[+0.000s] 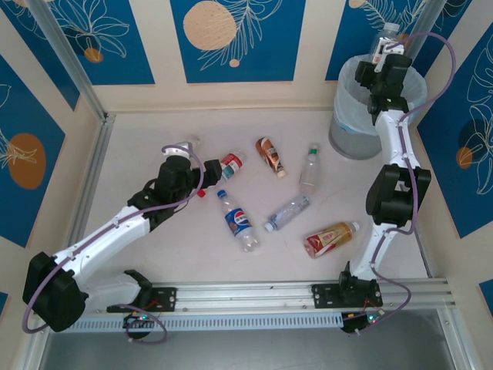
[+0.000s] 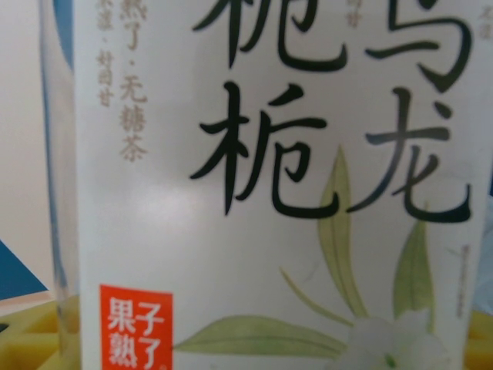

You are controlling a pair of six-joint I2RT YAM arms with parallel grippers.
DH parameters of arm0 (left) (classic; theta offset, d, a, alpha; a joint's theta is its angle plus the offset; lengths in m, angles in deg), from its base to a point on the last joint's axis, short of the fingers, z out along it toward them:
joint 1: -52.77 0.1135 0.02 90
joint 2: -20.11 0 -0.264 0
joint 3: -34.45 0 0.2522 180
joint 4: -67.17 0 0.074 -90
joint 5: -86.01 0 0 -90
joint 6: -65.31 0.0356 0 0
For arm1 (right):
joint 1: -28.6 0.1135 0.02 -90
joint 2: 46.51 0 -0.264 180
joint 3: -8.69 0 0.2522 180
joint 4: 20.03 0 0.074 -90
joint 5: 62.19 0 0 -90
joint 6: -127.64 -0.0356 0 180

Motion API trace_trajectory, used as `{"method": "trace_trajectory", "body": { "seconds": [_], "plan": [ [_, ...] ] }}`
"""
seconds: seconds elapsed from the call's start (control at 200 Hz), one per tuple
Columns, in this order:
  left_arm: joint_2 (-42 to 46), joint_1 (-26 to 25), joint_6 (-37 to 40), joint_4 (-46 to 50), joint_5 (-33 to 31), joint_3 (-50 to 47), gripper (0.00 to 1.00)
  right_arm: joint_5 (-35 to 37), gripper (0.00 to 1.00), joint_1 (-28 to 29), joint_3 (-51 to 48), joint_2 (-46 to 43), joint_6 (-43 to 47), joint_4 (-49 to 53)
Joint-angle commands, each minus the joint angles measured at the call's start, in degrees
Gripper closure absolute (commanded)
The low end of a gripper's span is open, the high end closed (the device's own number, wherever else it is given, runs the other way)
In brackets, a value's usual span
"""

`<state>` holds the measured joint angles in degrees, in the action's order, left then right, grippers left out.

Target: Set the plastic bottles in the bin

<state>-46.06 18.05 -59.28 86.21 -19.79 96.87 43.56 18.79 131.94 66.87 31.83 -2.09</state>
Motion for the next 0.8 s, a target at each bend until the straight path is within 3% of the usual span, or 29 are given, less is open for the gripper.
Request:
{"method": "trace_trajectory", "body": {
  "seconds": [0.0, 0.32, 0.795],
  "plan": [
    [-0.5, 0.5, -0.9, 0.7, -0.5, 0.5, 0.01, 1.6, 0.43, -0.5, 2.6, 2.2, 1.0, 3.3],
    [-0.8, 0.5, -1.2, 1.1, -0.7, 0.2, 0.01, -3.2, 0.38, -2.5, 14.6, 9.7, -1.9, 22.5],
    [-1.5, 0.5, -1.4, 1.7, -1.4, 0.3, 0.01, 0.1, 0.21, -2.9, 30.6, 20.7, -3.2, 41.2]
  ]
}}
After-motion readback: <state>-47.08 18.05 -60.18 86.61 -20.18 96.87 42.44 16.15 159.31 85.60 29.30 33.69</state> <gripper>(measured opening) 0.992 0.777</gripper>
